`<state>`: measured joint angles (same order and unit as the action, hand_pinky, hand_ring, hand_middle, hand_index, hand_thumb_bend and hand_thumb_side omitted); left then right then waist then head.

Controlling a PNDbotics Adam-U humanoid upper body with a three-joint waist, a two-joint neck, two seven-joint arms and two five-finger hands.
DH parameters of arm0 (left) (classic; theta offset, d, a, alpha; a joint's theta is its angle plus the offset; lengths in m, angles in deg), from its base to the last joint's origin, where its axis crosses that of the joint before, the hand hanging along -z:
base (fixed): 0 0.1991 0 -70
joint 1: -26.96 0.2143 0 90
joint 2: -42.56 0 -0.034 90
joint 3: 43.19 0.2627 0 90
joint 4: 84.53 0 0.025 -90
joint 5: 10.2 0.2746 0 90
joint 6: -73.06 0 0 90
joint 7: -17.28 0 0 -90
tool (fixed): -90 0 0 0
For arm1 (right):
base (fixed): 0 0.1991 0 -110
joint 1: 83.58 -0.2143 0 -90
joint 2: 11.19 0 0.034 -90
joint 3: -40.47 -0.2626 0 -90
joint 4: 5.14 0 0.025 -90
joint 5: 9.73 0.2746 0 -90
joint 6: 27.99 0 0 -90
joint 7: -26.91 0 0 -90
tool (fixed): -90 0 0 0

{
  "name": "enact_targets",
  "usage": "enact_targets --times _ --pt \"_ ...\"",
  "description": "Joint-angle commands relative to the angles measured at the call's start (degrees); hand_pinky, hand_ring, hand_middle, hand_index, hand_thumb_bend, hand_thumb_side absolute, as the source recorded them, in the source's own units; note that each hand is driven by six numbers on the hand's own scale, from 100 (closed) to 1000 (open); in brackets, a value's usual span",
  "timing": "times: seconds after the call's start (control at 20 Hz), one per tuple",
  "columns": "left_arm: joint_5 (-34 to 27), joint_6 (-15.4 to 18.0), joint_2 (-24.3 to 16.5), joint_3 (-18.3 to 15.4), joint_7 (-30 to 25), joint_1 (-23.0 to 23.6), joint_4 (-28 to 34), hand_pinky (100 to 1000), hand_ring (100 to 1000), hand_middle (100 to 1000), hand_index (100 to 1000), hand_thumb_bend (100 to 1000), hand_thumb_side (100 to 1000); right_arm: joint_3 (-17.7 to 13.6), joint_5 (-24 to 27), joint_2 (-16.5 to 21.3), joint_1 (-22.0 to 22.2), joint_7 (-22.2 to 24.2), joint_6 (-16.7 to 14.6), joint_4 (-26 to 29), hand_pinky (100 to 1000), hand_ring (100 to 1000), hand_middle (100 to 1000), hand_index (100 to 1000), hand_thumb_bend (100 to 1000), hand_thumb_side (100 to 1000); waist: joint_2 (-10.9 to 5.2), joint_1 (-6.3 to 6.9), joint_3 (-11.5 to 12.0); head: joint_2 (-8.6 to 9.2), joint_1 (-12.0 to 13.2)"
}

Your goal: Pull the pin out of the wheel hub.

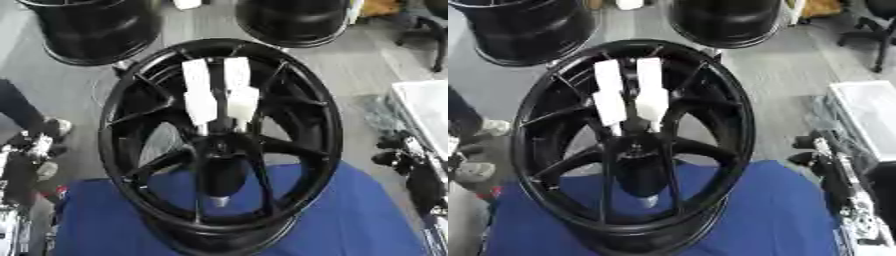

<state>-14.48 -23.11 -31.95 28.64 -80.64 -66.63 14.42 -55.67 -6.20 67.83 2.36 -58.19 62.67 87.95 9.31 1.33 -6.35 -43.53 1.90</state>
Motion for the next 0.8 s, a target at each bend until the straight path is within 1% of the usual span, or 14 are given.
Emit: enact_targets --times 0.05,0.35,0.5,0.55,0.65,0.7,0.75,0.8 --pt "-0.02 0.33 -0.56 -0.03 -0.05 -0.53 0.92 680 685 591 579 518 454 -0.43 0.23 1.51 -0.59 -0.13 0.02 0.86 702 559 613 675 100 804 -0.29 0.13 -0.15 0.63 -0.16" --pt "-0.05 0.42 -0.63 -0.05 -0.05 -0.62 0.96 681 687 592 582 516 455 -0.44 0.24 1.46 -0.55 -0.06 0.11 0.92 702 559 613 675 100 803 -0.47 0.36 -0.18 0.54 -0.23" --pt "0.09 0.40 -1.31 -0.12 0.07 -0.80 1.08 681 690 595 585 515 455 -0.46 0.18 1.32 -0.52 -0.02 0.12 0.94 702 559 613 675 100 802 -0.72 0.37 -0.20 0.48 -0.21" --pt "0.29 0.53 -2.42 -0.28 0.27 -1.04 1.46 682 693 597 587 514 452 -0.47 0.14 1.28 -0.51 0.00 0.13 0.93 702 559 613 675 100 801 -0.85 0.39 -0.23 0.46 -0.28" --pt "0.47 1.18 -5.96 -0.76 1.04 -2.00 2.78 683 696 599 589 508 439 -0.51 0.05 1.31 -0.49 0.00 0.13 0.89 702 558 613 675 100 799 -1.09 0.46 -0.25 0.36 -0.37" --pt "0.40 1.88 -8.89 -0.99 1.60 -2.83 3.80 684 698 602 594 500 420 -0.55 -0.01 1.39 -0.45 -0.01 0.13 0.87 702 558 613 675 100 798 -1.27 0.58 -0.23 0.20 -0.37" --pt "0.26 2.75 -12.66 -1.12 2.26 -3.69 4.74 686 698 603 598 496 399 -0.58 -0.08 1.49 -0.39 -0.02 0.13 0.84 702 558 613 675 100 797 -1.44 0.73 -0.23 0.08 -0.39" --pt "0.16 3.81 -17.29 -1.04 3.00 -4.52 5.46 689 699 606 605 495 383 -0.58 -0.16 1.63 -0.37 -0.01 0.12 0.82 702 558 613 675 100 795 -1.61 0.90 -0.28 0.05 -0.42"
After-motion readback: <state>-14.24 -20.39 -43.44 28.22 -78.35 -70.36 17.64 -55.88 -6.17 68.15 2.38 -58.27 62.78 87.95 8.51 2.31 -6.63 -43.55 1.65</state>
